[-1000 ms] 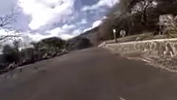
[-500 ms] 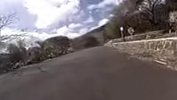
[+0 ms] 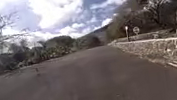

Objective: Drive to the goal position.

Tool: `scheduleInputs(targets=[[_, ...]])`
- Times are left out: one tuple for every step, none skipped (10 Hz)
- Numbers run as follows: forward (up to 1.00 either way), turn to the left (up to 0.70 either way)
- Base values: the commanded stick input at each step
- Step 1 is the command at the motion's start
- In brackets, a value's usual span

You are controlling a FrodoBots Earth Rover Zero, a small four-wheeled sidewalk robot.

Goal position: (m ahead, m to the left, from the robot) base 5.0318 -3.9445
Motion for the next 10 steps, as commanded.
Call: scheduleInputs(targets=[[0.70,0.00],[0.70,-0.01],[0.70,-0.13],[0.70,-0.24],[0.70,0.00],[0.70,0.00],[0.70,0.00],[0.70,0.00],[0.70,0.00],[0.70,0.00]])
